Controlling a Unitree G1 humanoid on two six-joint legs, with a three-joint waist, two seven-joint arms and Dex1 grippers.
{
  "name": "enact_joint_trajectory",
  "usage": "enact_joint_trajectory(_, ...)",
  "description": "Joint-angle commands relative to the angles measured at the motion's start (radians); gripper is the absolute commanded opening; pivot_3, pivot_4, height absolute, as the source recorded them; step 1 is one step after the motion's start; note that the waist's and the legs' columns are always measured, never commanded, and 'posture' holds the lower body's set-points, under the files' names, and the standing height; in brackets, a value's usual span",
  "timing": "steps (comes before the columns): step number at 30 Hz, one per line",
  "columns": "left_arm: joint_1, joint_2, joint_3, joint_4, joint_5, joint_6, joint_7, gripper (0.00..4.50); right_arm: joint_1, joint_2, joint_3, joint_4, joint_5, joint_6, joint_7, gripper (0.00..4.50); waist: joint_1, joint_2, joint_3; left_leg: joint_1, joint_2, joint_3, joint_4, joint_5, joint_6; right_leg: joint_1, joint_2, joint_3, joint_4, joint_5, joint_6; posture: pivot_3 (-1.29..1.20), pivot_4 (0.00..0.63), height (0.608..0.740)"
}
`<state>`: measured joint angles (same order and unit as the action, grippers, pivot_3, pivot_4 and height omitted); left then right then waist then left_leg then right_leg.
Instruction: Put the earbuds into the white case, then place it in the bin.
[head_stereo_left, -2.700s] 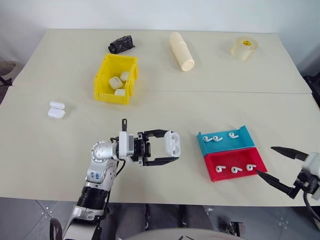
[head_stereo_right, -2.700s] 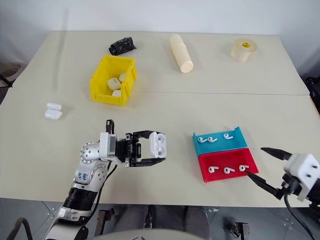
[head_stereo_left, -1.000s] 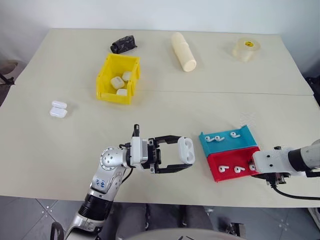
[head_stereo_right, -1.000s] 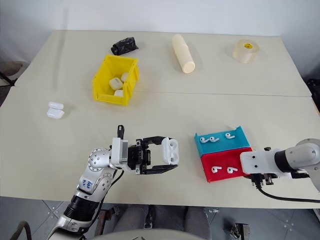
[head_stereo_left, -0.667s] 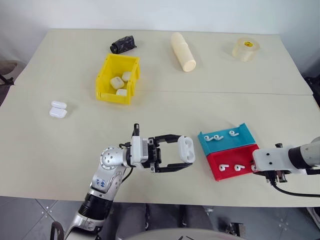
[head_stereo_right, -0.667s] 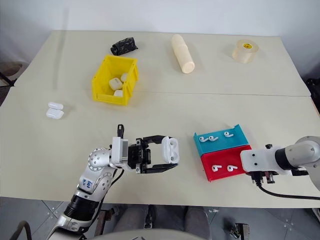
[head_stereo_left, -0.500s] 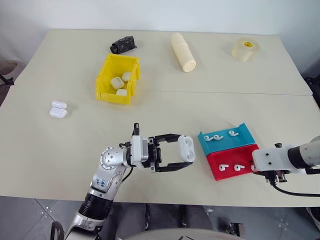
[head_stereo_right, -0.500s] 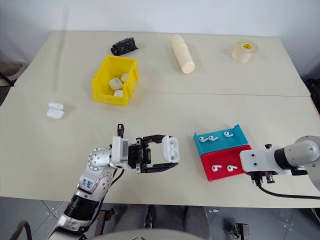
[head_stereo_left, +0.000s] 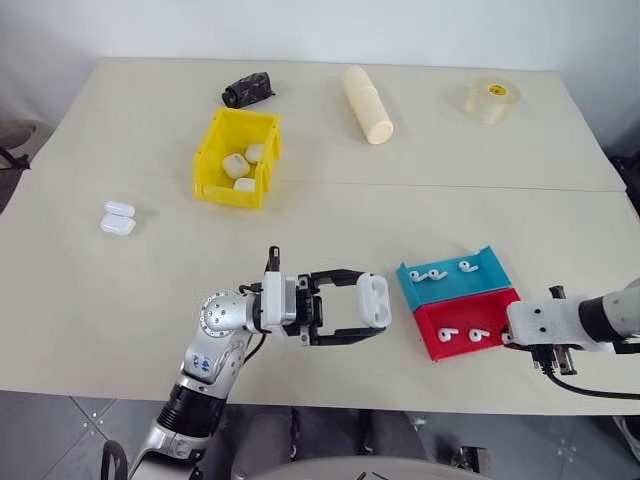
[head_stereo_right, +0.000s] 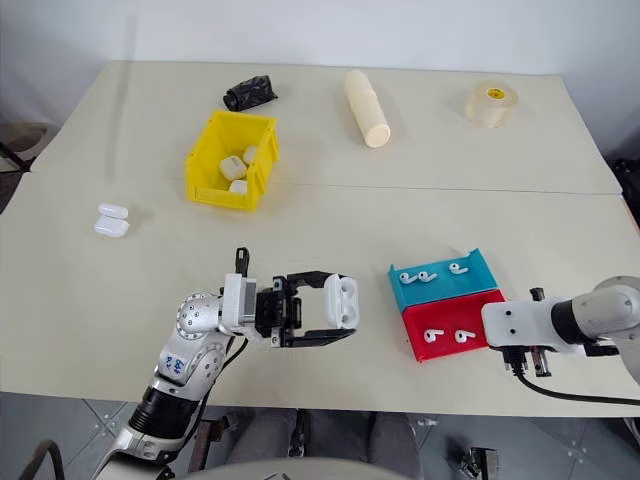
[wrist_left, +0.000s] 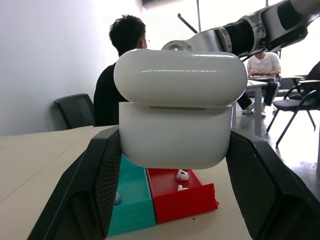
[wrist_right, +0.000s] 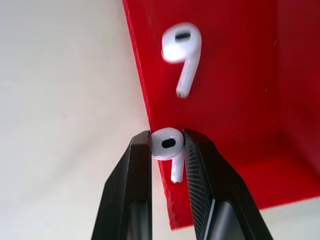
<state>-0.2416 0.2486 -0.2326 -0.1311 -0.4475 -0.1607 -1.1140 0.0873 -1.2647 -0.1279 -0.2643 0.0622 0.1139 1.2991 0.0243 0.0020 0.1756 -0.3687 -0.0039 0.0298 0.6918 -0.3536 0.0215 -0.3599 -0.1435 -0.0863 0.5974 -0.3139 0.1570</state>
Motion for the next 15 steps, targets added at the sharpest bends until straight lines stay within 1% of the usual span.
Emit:
enact_joint_trajectory(1,-0.021,0.012,0.028,0.019,-0.045,0.004,-0.032,2.77,0.027,0.051,-0.132,-0.086,0.138,0.005,0.019,0.58,0.001,0.0,0.0,0.0,0.0,0.0,0.0,0.0,0.0,0.0,0.0,-0.001,0.0,0.0,0.0,0.0,0.15,0.74)
enact_joint_trajectory(4,-0.042,0.007,0.044,0.05,-0.056,-0.005,-0.054,2.77,0.065,0.168,-0.218,-0.163,0.307,0.068,-0.008,0.58,0.002,0.0,0.0,-0.001,0.0,-0.003,0.001,0.0,0.0,0.001,0.0,-0.003,-0.001,0.0,0.0,0.0,0.15,0.74)
enact_joint_trajectory(5,-0.047,0.007,0.051,0.058,-0.062,-0.009,-0.063,2.77,0.07,0.195,-0.228,-0.186,0.337,0.08,-0.019,0.58,0.004,0.0,0.0,-0.001,0.0,-0.003,0.001,0.0,0.0,0.001,0.0,-0.003,-0.001,0.0,0.0,0.0,0.15,0.74)
enact_joint_trajectory(8,-0.069,-0.002,0.065,0.083,-0.071,-0.01,-0.077,2.77,0.08,0.332,-0.251,-0.249,0.476,0.124,-0.1,0.58,0.004,0.0,0.0,-0.002,-0.001,-0.005,0.001,0.0,0.0,0.003,-0.001,-0.005,-0.002,0.0,0.0,0.0,0.15,0.74)
enact_joint_trajectory(10,-0.082,-0.005,0.084,0.096,-0.093,-0.007,-0.096,2.77,0.076,0.411,-0.238,-0.289,0.552,0.142,-0.145,0.58,0.003,0.0,0.0,-0.002,-0.001,-0.006,0.002,0.0,0.0,0.003,-0.001,-0.006,-0.002,0.0,0.0,0.0,0.15,0.74)
enact_joint_trajectory(13,-0.098,0.009,0.102,0.094,-0.12,0.03,-0.114,2.77,0.04,0.525,-0.183,-0.347,0.636,0.187,-0.261,0.58,0.0,0.0,0.0,-0.002,-0.001,-0.007,0.001,0.0,0.0,0.003,0.0,-0.007,-0.002,0.0,0.0,0.0,0.15,0.74)
enact_joint_trajectory(15,-0.102,0.018,0.108,0.086,-0.129,0.05,-0.12,2.77,-0.002,0.639,-0.154,-0.376,0.706,0.17,-0.343,0.58,-0.002,0.0,0.0,-0.002,0.0,-0.007,0.001,0.0,0.0,0.003,0.0,-0.007,-0.002,0.0,0.0,0.0,0.15,0.74)
